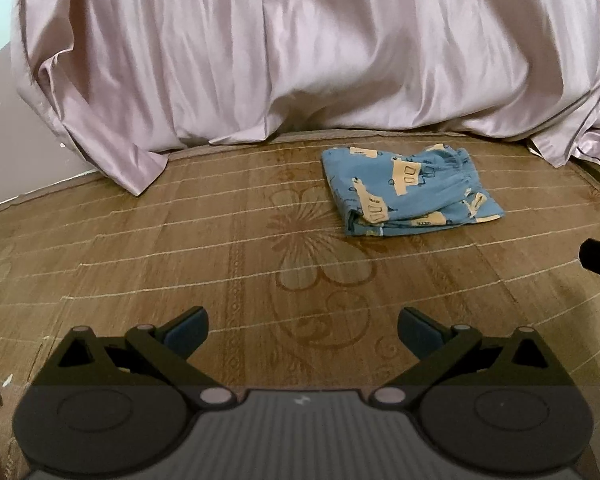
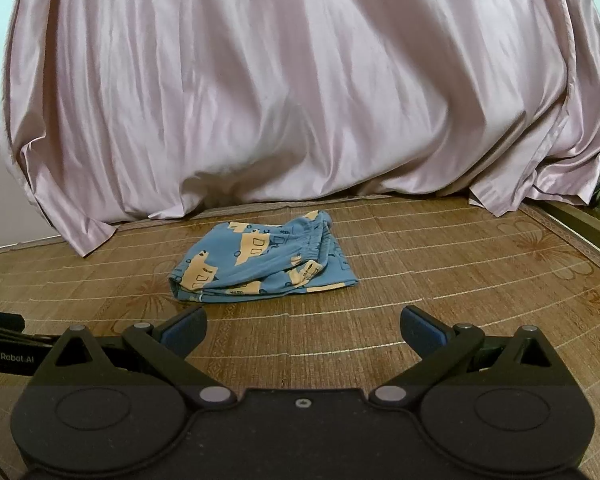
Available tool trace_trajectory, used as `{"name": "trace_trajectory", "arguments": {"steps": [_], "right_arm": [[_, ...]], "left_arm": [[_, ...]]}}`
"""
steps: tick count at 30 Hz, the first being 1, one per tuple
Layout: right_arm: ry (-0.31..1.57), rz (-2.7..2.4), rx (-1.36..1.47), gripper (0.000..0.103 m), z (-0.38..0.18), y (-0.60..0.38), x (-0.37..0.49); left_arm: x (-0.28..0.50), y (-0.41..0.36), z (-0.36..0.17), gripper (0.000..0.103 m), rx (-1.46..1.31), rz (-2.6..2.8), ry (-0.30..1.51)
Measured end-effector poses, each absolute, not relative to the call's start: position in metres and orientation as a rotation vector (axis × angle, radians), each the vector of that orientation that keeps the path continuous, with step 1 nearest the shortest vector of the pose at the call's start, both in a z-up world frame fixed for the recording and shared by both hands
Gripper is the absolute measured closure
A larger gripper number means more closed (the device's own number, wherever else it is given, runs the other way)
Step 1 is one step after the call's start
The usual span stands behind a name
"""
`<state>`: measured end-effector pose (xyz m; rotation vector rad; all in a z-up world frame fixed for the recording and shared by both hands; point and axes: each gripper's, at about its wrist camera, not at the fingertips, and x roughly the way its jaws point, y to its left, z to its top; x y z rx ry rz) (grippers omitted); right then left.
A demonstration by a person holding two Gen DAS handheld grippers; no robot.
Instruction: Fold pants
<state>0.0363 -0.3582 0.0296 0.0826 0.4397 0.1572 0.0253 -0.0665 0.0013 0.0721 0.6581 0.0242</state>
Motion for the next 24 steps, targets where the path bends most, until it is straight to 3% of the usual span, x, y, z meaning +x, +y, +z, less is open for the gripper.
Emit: {"name": "trace_trajectory", "arguments": {"steps": [24], "right_arm": [[0.459,0.163,0.065,0.001,0.0286,-0.358,0.0397]], "left_arm": [[0.0259,-0.0641,-0.0026,0.0,0.067,0.029,0.69]]}}
